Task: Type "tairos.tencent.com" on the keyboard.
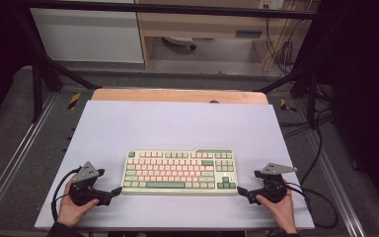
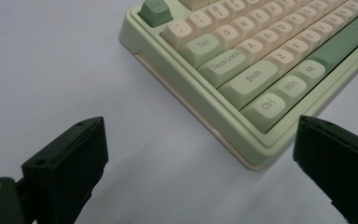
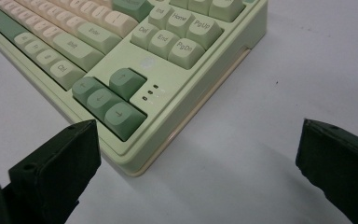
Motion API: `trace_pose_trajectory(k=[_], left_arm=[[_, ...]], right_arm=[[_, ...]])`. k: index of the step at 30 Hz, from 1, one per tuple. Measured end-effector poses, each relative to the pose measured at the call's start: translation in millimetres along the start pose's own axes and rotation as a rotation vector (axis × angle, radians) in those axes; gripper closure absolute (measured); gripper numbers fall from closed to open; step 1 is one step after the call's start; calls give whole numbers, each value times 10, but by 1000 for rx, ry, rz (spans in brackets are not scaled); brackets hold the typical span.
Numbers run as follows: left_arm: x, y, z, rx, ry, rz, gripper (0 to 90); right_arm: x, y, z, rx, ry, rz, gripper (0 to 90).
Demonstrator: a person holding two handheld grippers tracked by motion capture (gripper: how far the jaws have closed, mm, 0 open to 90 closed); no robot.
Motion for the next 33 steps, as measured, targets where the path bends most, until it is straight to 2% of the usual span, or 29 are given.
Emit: trace_pose_trajectory(k=[7,13,22,27,33], left_arm=[[-7,-22,34,-2,-6,7,30],[2,-51,65,5,2,9,35],[47,-133,165,6,17,18,57],[61,-180,258,13,13,21,111],[59,-246,354,2,0,28,187]], right_arm=[[2,6,-1,6,1,-1,4],[0,-4,1,-5,-2,-5,4],[-1,0,-1,5,1,-7,4],[7,0,-4,-1,3,-7,4],[7,-2,-4,-4,4,-8,4]])
Point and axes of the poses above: each handheld gripper's, and its own axes: x roughly forward along the jaws, z roughly out of its top, y roughly to its left, the point moved 7 cm from there along x, roughly forward along the jaws
